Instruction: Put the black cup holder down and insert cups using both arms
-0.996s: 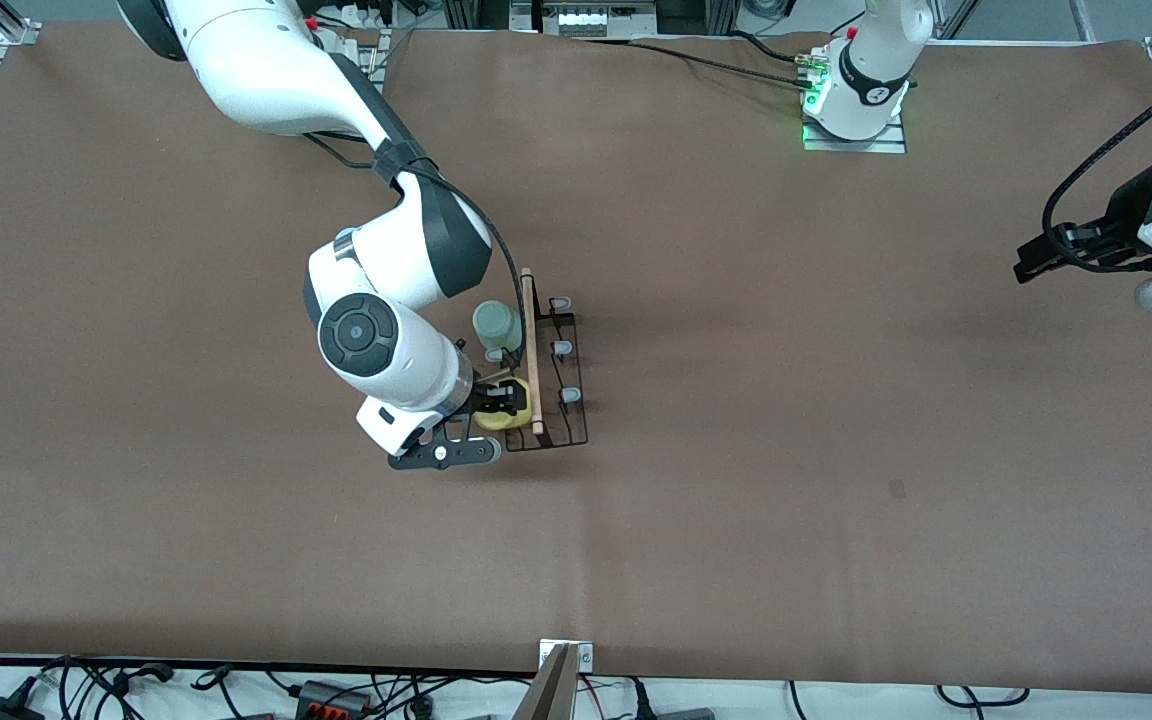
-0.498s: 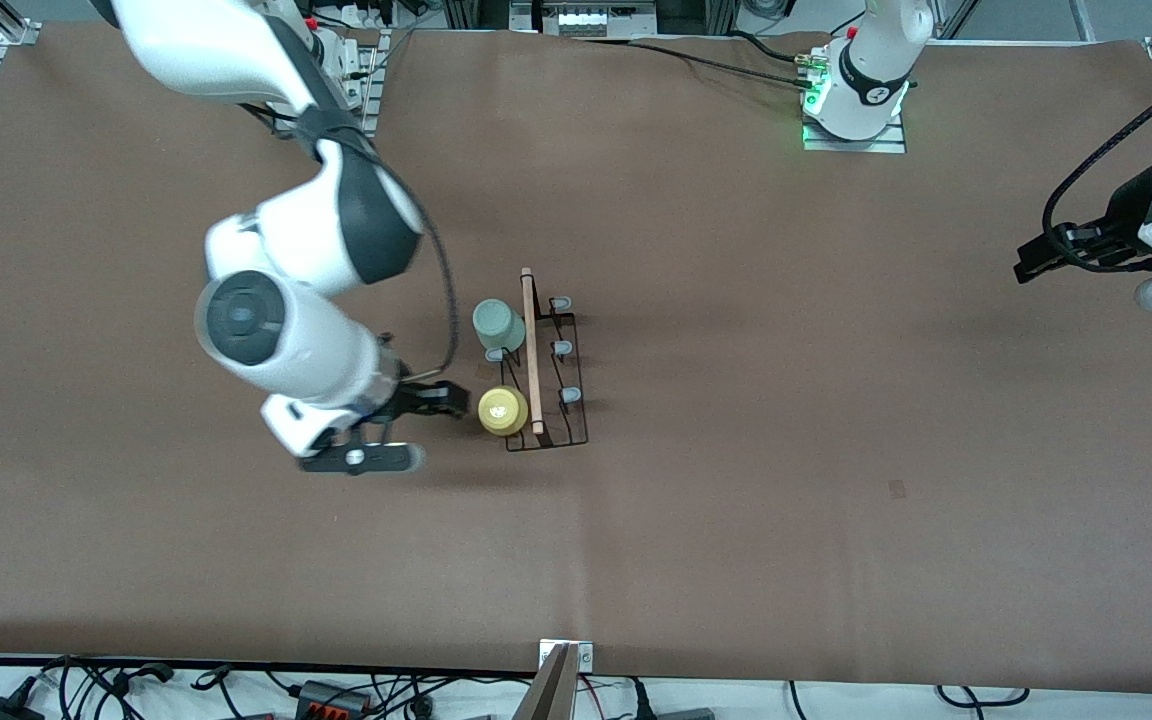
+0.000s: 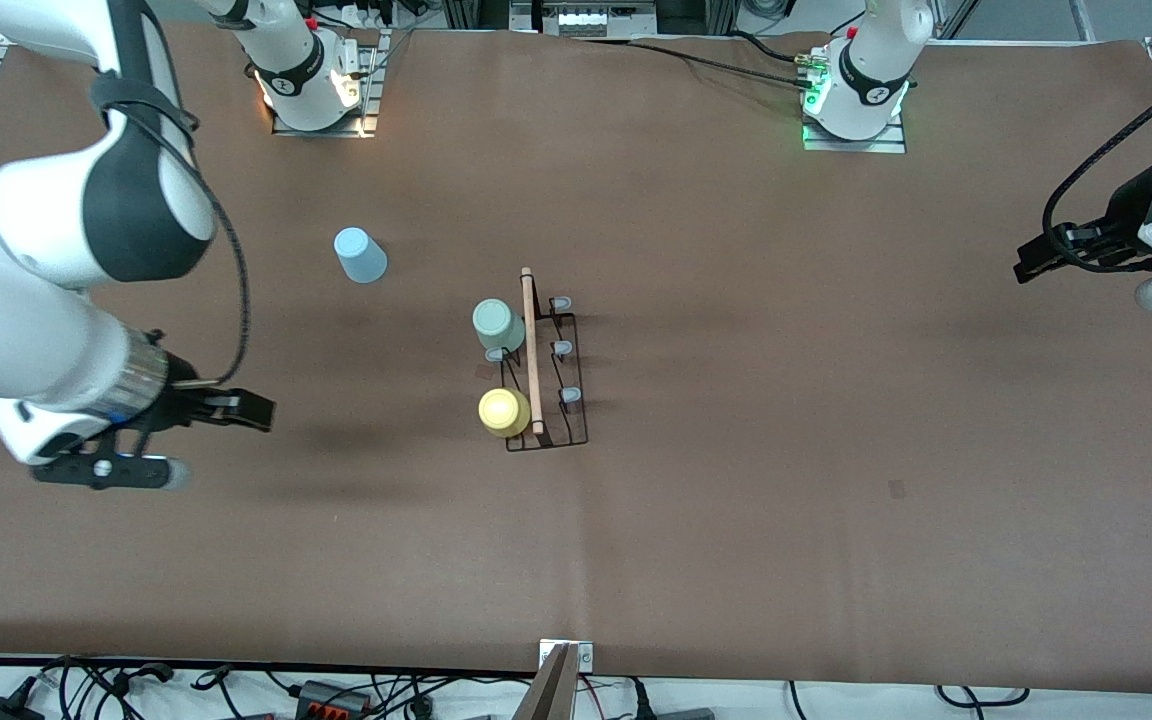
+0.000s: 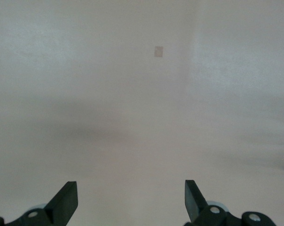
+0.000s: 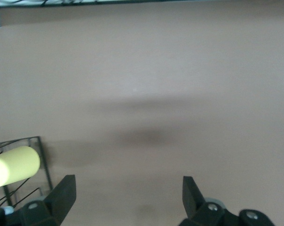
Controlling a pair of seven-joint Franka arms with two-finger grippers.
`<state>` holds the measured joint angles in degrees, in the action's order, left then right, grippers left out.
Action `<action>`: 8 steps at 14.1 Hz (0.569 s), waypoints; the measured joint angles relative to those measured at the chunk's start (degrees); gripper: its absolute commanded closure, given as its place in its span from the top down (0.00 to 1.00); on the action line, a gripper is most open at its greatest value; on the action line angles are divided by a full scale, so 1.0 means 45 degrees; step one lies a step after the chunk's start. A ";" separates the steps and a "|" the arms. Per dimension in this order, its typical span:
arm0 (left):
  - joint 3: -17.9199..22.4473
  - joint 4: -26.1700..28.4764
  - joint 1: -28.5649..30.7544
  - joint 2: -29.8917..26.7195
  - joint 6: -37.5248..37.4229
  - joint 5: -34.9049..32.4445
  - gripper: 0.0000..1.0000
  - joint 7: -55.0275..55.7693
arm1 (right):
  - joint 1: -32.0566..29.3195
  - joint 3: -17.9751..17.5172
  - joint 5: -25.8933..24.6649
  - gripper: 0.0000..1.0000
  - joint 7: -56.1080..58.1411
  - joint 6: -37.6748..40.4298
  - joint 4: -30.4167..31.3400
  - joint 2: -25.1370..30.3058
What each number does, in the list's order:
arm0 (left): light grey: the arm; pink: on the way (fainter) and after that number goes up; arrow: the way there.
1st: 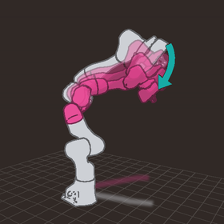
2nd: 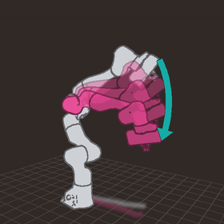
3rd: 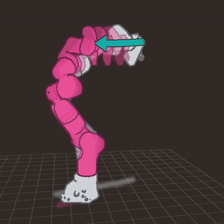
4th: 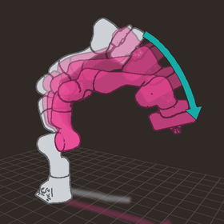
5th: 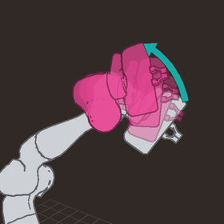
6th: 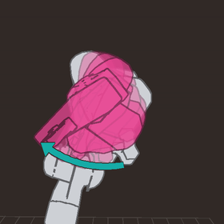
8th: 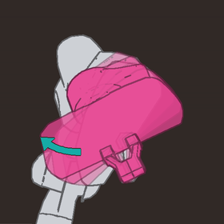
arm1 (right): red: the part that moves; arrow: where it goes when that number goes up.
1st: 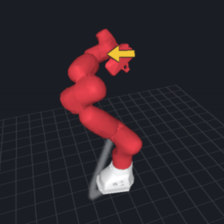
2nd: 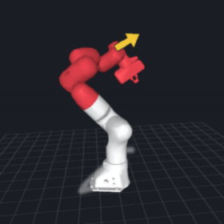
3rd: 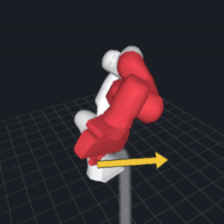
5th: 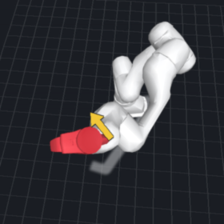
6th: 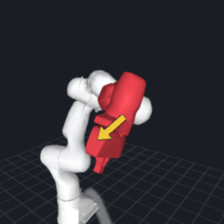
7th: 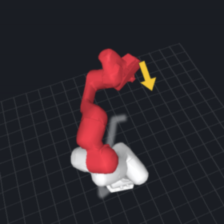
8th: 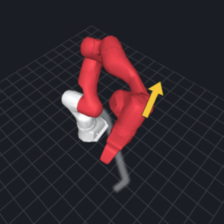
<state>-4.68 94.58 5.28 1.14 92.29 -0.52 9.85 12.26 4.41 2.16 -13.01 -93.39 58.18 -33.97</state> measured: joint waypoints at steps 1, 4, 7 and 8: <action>0.0000 0.0000 0.0000 0.0001 0.0000 0.0000 1.00 0.0000 | -0.0252 0.0101 -0.0028 1.00 0.0112 0.0033 0.0195 0.0268; 0.0000 -0.0003 0.0001 0.0003 0.0000 0.0000 1.00 0.0000 | -0.1492 0.0100 -0.0029 1.00 0.0975 -0.0392 0.2009 0.1708; 0.0000 -0.0005 0.0002 0.0003 0.0000 0.0000 1.00 0.0000 | -0.3008 -0.0621 -0.0027 1.00 0.2373 -0.0653 0.3684 0.3325; 0.0000 -0.0006 0.0002 0.0003 0.0000 0.0000 1.00 0.0000 | -0.3245 -0.0746 -0.0028 1.00 0.2726 -0.0654 0.3960 0.3714</action>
<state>-4.68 94.55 5.29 1.16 92.30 -0.52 9.85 -2.34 1.05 2.04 -0.75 -96.33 76.00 -17.26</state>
